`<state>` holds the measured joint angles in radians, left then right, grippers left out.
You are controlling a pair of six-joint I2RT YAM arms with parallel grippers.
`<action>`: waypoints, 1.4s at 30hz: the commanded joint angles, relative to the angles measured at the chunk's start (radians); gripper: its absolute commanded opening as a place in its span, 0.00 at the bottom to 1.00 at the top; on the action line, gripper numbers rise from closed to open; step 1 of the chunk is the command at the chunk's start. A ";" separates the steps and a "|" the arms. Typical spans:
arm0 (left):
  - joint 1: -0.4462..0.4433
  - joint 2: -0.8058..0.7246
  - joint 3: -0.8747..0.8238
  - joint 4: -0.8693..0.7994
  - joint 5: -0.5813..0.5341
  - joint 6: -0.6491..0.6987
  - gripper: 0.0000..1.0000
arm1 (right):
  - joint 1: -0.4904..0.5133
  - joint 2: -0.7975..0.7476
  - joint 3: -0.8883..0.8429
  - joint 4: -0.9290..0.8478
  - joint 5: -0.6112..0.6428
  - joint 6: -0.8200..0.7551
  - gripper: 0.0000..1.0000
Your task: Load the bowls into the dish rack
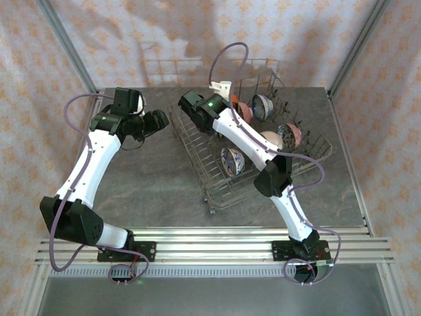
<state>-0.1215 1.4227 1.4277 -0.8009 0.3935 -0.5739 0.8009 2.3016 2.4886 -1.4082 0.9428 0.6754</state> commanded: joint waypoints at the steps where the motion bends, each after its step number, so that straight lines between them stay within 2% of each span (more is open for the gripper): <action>1: 0.007 0.015 -0.006 -0.028 0.013 0.021 0.70 | 0.012 0.037 0.016 -0.049 0.099 0.049 0.00; 29: 0.008 0.001 -0.013 -0.032 0.023 0.017 0.70 | 0.052 0.206 0.064 0.024 0.234 -0.137 0.00; 37: 0.008 0.002 -0.014 -0.030 0.031 0.011 0.70 | 0.054 0.240 0.050 0.008 0.229 -0.107 0.00; 42: 0.007 -0.013 -0.025 -0.031 0.031 0.010 0.70 | 0.055 0.233 0.002 -0.029 0.240 -0.020 0.00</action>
<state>-0.1150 1.4307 1.4204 -0.8223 0.3931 -0.5747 0.8478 2.4790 2.5462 -1.3888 1.1057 0.5747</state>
